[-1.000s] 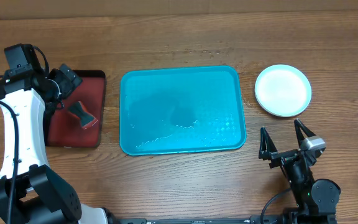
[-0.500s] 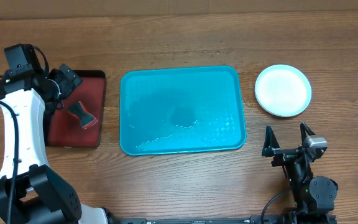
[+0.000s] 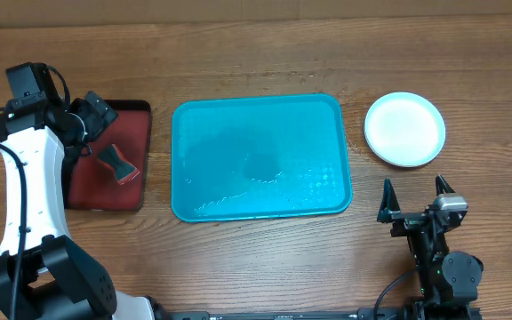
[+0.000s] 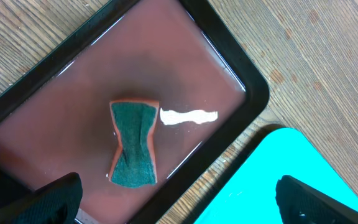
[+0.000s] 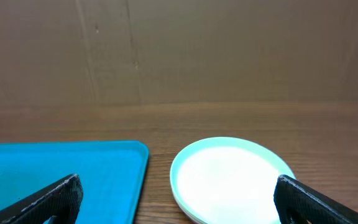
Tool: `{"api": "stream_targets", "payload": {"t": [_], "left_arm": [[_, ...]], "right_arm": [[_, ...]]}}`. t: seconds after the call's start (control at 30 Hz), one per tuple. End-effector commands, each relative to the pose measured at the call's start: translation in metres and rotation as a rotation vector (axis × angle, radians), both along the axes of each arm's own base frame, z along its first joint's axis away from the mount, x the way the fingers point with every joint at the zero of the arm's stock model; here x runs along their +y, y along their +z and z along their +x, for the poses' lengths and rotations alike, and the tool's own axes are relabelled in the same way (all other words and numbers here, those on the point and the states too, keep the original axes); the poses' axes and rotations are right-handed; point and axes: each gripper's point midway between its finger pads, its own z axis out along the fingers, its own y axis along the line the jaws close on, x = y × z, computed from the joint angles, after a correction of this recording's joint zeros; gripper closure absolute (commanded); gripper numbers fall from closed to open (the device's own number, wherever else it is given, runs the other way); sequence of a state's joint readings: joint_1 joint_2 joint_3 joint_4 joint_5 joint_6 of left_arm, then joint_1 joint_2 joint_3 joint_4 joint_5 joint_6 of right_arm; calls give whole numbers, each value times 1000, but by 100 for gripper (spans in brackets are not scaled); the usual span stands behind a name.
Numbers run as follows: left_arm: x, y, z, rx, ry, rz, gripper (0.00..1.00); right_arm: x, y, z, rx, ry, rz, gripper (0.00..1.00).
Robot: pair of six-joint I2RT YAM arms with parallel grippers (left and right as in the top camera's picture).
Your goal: Clean dirty plates on tray and stack at the side
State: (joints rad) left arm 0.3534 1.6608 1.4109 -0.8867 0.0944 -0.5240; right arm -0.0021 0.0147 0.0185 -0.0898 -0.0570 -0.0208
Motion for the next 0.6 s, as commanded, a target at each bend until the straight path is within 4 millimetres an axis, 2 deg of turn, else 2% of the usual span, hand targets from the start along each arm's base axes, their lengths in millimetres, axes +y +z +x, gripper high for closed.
{"api": "stream_targets", "payload": {"t": [0.0, 0.57], "left_arm": [[-1, 0, 3, -4, 0, -7, 0], [-1, 0, 3, -4, -1, -7, 0]], "right_arm": [[1, 0, 0, -16, 12, -82, 0], [0, 0, 0, -17, 5, -80, 0]]}}
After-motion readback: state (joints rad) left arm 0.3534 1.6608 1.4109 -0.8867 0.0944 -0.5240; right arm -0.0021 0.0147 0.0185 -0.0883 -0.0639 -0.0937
